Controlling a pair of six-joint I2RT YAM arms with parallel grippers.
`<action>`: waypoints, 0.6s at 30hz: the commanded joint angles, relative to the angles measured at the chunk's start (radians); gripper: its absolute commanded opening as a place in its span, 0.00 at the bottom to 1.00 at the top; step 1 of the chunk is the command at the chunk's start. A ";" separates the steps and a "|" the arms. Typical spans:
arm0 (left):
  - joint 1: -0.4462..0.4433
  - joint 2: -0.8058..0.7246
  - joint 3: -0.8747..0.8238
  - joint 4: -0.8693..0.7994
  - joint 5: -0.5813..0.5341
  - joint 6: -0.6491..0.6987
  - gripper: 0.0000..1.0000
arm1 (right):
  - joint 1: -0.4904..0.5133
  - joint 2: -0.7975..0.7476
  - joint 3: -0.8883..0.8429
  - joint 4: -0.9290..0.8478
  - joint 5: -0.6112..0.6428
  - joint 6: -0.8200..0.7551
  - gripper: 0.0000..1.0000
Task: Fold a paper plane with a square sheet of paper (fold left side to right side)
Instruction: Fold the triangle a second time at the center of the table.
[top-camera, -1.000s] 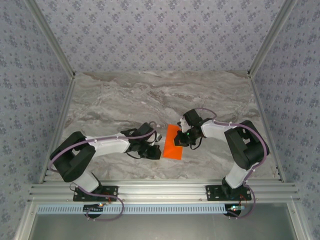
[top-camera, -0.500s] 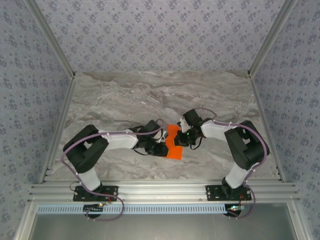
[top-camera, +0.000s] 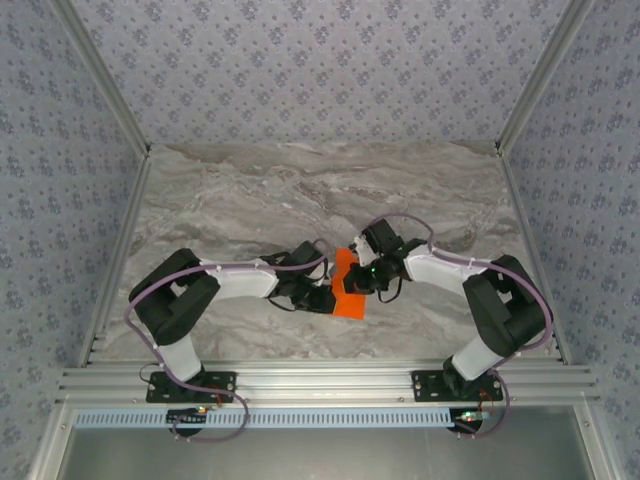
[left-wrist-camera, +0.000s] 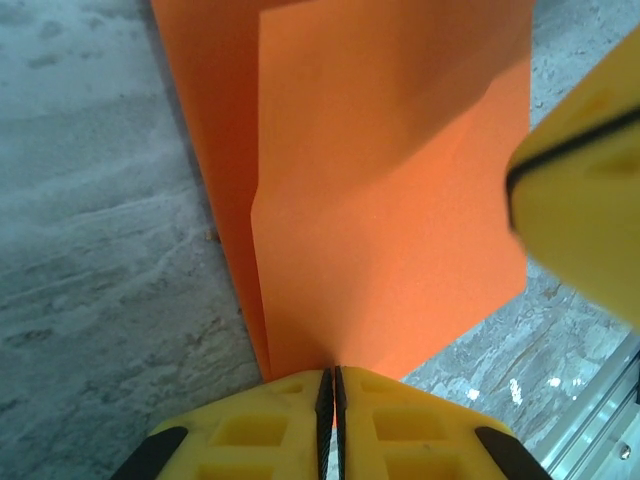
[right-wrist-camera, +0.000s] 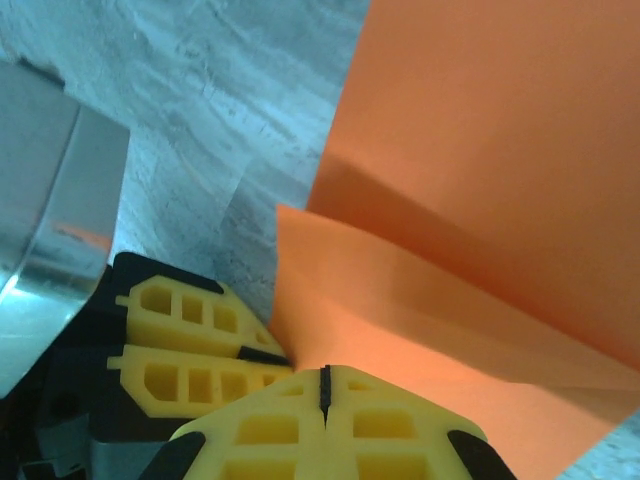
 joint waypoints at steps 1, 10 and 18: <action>-0.012 0.039 0.000 -0.059 -0.059 -0.002 0.12 | 0.027 0.044 -0.001 0.029 -0.027 0.033 0.00; -0.013 0.042 0.001 -0.093 -0.089 -0.009 0.12 | 0.038 0.127 0.018 0.012 0.001 0.014 0.00; -0.012 0.057 -0.009 -0.116 -0.105 -0.021 0.09 | -0.011 0.136 0.017 -0.052 0.043 -0.034 0.00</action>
